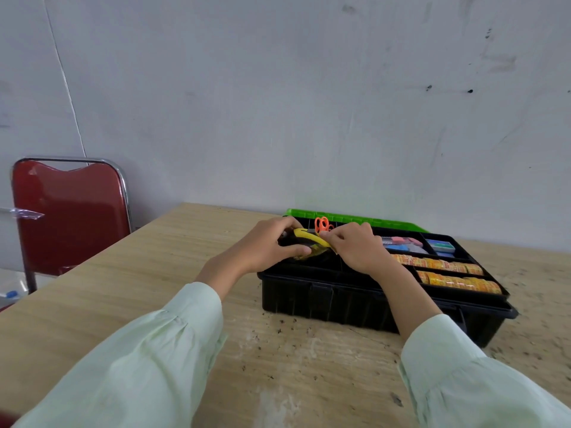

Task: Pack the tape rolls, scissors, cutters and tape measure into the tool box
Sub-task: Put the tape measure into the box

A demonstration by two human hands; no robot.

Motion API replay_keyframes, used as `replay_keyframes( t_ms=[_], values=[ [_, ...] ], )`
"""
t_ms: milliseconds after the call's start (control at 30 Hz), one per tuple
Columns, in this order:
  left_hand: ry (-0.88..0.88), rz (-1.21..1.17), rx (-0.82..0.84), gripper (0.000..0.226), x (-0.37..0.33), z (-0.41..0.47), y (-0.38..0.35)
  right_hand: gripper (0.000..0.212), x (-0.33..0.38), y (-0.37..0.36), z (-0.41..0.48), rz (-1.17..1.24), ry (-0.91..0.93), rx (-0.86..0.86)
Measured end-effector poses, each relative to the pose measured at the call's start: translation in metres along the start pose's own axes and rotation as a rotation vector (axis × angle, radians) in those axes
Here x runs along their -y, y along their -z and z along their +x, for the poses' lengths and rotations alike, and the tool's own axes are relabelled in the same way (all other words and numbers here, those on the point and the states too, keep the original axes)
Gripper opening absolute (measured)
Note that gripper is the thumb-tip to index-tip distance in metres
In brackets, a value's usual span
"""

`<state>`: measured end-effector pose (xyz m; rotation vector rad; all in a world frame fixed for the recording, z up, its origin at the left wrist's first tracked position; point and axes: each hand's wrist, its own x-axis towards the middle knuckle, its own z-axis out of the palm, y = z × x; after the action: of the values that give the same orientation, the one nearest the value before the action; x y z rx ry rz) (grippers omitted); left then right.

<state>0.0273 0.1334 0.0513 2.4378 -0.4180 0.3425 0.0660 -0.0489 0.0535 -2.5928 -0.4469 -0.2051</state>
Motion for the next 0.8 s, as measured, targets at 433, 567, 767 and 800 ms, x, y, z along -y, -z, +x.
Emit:
replay_keyframes(
  t_ms=[433,567,767,800],
  values=[
    [0.026,0.179,-0.101,0.018,0.01,0.011,-0.012,0.042,-0.001,0.002,-0.012,-0.066,0.064,0.135],
    [0.019,0.154,-0.149,0.014,0.01,0.003,-0.01,0.048,0.005,0.003,-0.014,-0.166,0.072,0.137],
    [0.051,0.219,-0.123,0.008,0.013,0.001,0.007,0.055,0.01,0.003,-0.011,-0.239,0.022,0.148],
    [0.048,0.243,-0.139,0.007,0.014,0.0,0.007,0.055,0.011,0.002,-0.01,-0.238,0.011,0.14]
  ],
)
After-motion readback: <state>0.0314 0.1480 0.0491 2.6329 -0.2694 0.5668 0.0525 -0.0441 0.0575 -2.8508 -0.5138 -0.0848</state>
